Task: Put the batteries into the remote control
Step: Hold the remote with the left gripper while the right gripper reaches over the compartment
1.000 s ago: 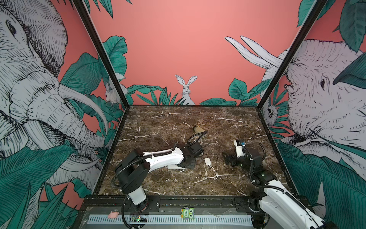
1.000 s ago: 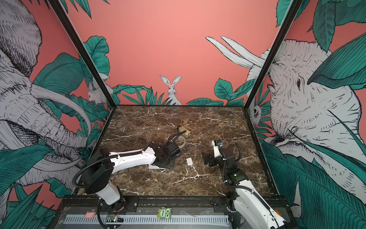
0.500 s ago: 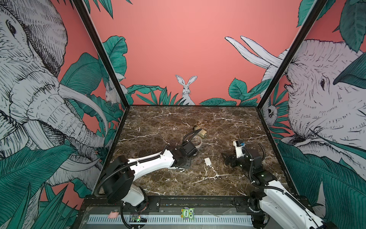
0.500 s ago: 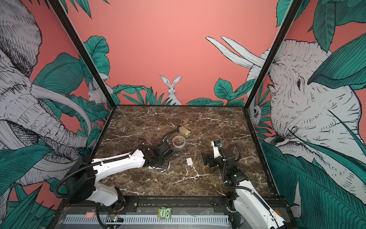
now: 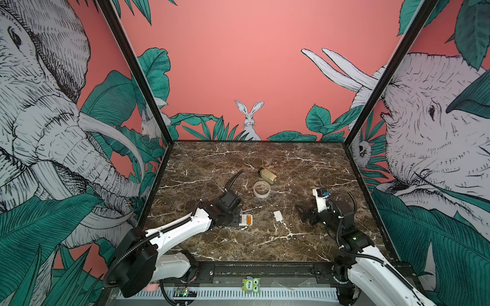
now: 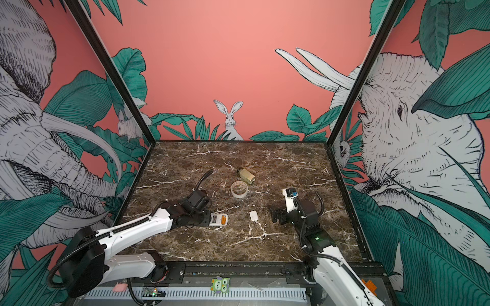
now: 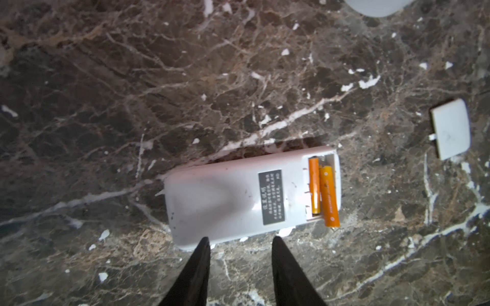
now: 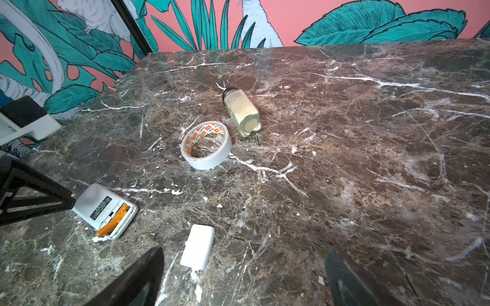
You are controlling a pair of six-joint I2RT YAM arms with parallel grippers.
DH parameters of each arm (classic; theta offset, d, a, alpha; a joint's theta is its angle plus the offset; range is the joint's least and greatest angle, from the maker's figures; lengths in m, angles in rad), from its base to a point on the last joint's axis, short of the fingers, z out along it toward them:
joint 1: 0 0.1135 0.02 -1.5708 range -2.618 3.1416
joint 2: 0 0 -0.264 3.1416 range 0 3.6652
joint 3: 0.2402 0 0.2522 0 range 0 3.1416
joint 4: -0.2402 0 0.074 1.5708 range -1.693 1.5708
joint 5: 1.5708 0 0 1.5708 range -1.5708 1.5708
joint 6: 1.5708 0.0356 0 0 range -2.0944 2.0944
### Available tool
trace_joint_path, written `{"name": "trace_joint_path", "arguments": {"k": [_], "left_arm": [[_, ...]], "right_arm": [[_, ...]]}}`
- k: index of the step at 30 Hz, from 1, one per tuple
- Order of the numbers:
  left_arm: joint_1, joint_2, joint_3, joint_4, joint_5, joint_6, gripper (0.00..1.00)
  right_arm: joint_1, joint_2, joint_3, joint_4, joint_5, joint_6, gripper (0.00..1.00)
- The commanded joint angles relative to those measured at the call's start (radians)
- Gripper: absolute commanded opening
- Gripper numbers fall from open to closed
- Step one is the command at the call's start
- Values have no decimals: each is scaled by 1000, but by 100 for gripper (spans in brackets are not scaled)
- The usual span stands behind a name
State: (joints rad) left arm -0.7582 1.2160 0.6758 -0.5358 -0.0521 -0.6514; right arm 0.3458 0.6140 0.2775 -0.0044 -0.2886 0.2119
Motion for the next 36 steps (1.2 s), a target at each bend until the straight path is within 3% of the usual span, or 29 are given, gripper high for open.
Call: {"name": "trace_joint_path", "arguments": {"k": [1, 7, 17, 20, 24, 36], "left_arm": [[43, -34, -30, 50, 47, 41, 45], [103, -33, -49, 79, 74, 67, 47], [132, -75, -70, 68, 78, 72, 53], [135, -82, -83, 73, 75, 65, 60], [135, -103, -114, 90, 65, 35, 65], [138, -85, -142, 146, 85, 44, 64]], "right_arm": [[22, -1, 60, -58, -41, -40, 94], [130, 62, 194, -156, 9, -127, 94], [369, 322, 341, -165, 97, -260, 95], [439, 374, 398, -203, 133, -294, 95], [490, 404, 449, -250, 159, -312, 95], [606, 582, 556, -304, 221, -415, 95]]}}
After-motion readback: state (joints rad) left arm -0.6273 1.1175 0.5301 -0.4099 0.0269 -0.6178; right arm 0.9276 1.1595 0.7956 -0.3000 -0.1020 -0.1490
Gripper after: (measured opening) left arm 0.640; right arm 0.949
